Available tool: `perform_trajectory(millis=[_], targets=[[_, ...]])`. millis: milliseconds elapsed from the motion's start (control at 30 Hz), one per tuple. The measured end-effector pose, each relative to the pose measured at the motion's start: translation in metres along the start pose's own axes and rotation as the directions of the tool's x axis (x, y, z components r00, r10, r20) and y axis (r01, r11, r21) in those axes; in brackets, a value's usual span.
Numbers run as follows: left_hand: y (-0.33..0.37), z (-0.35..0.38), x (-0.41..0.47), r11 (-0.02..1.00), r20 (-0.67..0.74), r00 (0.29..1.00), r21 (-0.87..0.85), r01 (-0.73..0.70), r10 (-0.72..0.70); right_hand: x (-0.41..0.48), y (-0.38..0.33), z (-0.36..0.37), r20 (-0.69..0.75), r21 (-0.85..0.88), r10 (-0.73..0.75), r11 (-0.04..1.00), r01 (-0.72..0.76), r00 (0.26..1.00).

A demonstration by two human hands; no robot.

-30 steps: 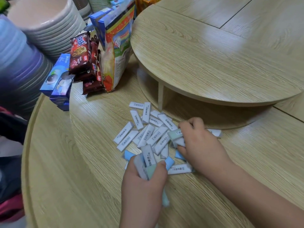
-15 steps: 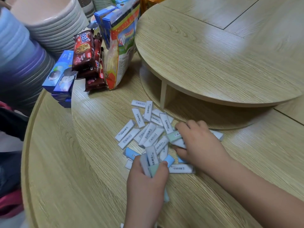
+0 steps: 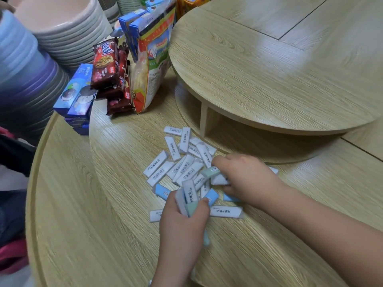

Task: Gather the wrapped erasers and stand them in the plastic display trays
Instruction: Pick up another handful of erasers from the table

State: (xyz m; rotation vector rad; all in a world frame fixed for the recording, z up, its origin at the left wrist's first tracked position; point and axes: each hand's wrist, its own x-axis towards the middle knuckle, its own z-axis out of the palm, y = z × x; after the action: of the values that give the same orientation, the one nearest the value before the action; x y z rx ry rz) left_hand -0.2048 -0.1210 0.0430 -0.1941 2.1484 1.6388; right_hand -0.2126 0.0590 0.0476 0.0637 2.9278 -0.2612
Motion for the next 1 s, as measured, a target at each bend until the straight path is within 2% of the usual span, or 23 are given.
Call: perform_trajectory(millis=[167,333,400,500,567,667,733,800,867,933,1000], targets=[[0.003,-0.002,0.0,1.0,-0.031,1.0,0.029,-0.003,0.004,-0.001,0.004,-0.002,-0.05,0.093,0.035,0.995,-0.031,0.998],[0.015,-0.004,-0.001,0.998,-0.003,0.999,0.024,-0.05,0.05,-0.018,0.004,-0.03,-0.182,0.342,0.15,0.936,-0.08,0.972],[0.021,-0.002,-0.001,0.997,0.025,0.996,0.012,-0.082,0.082,-0.031,-0.001,-0.043,-0.202,0.506,0.212,0.859,-0.084,0.956],[0.031,0.004,-0.004,0.994,0.066,0.992,-0.006,-0.109,0.109,-0.05,-0.011,-0.05,-0.136,0.77,0.312,0.631,-0.099,0.94],[0.039,0.01,-0.011,0.994,0.096,0.991,-0.05,-0.093,0.098,-0.06,-0.015,-0.044,-0.086,0.864,0.356,0.491,-0.108,0.931],[0.039,0.013,-0.014,0.994,0.086,0.991,-0.009,-0.106,0.106,-0.075,-0.01,-0.035,-0.074,0.894,0.435,0.428,-0.133,0.897],[0.034,0.006,-0.012,0.988,0.044,0.99,0.079,-0.135,0.132,-0.085,0.002,-0.03,-0.06,0.888,0.483,0.425,-0.174,0.874],[0.031,-0.002,-0.012,0.962,0.06,0.984,0.207,-0.175,0.166,-0.095,0.015,-0.025,-0.046,0.878,0.523,0.428,-0.216,0.851],[0.032,-0.002,-0.014,0.863,0.172,0.962,0.428,-0.268,0.213,-0.103,0.022,-0.022,-0.031,0.866,0.538,0.435,-0.246,0.842],[0.033,0.008,-0.011,0.671,0.321,0.913,0.622,-0.404,0.252,-0.11,0.026,-0.018,-0.021,0.859,0.545,0.438,-0.264,0.838],[0.032,0.021,-0.006,0.452,0.476,0.842,0.712,-0.538,0.253,-0.116,0.031,-0.015,-0.018,0.857,0.553,0.437,-0.272,0.833]])
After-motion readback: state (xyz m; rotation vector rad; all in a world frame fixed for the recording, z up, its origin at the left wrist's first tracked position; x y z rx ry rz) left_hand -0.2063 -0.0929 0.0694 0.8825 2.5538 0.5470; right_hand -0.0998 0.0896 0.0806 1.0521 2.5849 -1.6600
